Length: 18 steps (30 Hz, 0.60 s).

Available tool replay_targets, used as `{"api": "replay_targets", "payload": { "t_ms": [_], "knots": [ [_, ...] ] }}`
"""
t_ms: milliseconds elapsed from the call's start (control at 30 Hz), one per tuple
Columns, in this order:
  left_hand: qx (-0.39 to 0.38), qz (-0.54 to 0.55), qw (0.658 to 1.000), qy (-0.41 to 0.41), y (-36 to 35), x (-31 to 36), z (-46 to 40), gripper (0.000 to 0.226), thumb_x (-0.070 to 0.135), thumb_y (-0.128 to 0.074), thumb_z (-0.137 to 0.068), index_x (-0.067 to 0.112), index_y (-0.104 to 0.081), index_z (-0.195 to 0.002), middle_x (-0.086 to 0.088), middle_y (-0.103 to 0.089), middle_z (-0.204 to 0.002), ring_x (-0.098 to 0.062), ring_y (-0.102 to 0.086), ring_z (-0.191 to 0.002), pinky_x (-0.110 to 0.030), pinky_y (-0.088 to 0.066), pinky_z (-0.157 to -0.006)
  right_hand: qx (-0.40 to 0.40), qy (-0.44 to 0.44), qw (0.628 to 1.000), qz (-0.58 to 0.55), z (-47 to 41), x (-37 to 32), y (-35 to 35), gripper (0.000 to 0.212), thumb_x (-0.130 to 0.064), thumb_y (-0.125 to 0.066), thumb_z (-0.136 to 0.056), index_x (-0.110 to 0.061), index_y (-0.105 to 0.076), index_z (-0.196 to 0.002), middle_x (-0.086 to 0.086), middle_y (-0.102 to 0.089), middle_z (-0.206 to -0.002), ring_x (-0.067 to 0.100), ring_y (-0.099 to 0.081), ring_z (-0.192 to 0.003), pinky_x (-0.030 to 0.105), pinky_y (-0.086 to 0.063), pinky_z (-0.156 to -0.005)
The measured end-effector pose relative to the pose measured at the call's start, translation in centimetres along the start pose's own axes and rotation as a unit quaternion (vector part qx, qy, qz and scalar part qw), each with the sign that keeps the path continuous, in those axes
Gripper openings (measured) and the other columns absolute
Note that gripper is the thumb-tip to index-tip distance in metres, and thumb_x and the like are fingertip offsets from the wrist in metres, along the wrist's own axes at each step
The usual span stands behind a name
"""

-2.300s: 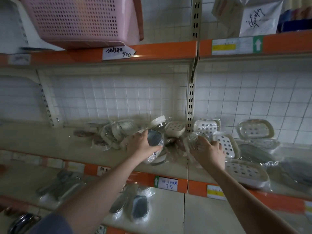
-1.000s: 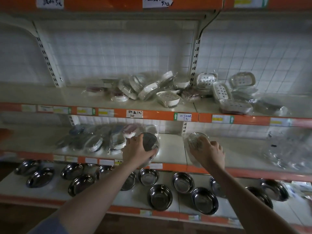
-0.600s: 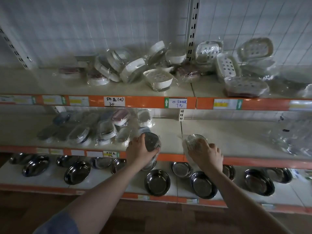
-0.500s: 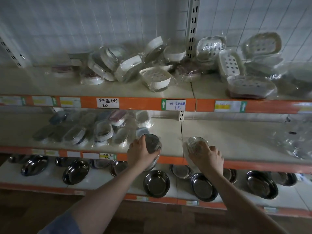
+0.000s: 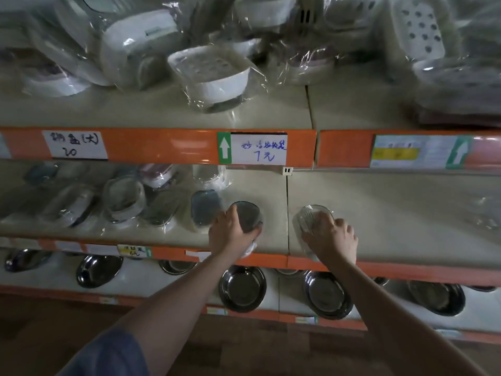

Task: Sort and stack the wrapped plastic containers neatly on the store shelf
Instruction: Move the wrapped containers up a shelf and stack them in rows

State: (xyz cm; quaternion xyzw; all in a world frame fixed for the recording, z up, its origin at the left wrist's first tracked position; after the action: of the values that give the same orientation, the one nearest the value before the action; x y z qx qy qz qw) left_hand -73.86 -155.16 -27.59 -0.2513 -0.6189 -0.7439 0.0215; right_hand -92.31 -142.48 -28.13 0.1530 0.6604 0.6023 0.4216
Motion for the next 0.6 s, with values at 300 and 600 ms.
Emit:
{"api": "replay_targets", "payload": {
  "t_ms": [300,600],
  "knots": [
    [0.034,-0.025,0.999,-0.023,-5.9,-2.4,-4.4,0.087,0.062,-0.06,-0.078,0.02,-0.025,-0.146,-0.009,-0.04,-0.142,-0.027,-0.036,-0.13,-0.035,-0.032,-0.103,0.071,0.026,0.997,0.029,-2.6,-0.5,-7.5,0.062,-0.057,-0.06,-0.079,-0.024,-0.046,-0.129,0.015,-0.049,-0.115,0.037,-0.046,-0.105,0.044,-0.036,-0.088],
    [0.105,-0.082,0.99,-0.042,-7.6,-1.3,-7.2,0.094,0.07,-0.05,-0.08,0.015,-0.019,-0.149,-0.012,-0.028,-0.15,-0.028,-0.032,-0.133,-0.035,-0.029,-0.106,0.069,0.031,0.995,0.064,-6.0,-1.7,-8.6,0.072,-0.059,-0.054,-0.081,-0.028,-0.03,-0.141,0.014,-0.04,-0.127,0.035,-0.038,-0.115,0.042,-0.032,-0.093]
  ]
}}
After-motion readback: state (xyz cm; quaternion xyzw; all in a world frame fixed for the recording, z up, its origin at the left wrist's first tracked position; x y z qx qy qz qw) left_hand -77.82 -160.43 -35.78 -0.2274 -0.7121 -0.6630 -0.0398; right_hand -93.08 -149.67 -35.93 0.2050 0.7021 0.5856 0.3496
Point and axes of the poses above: each hand's wrist, its own z-axis away from the middle knuckle, its own y-axis out of the back of the hand, x = y × z, the point moved 3 cm from there along -z, towards the middle knuckle
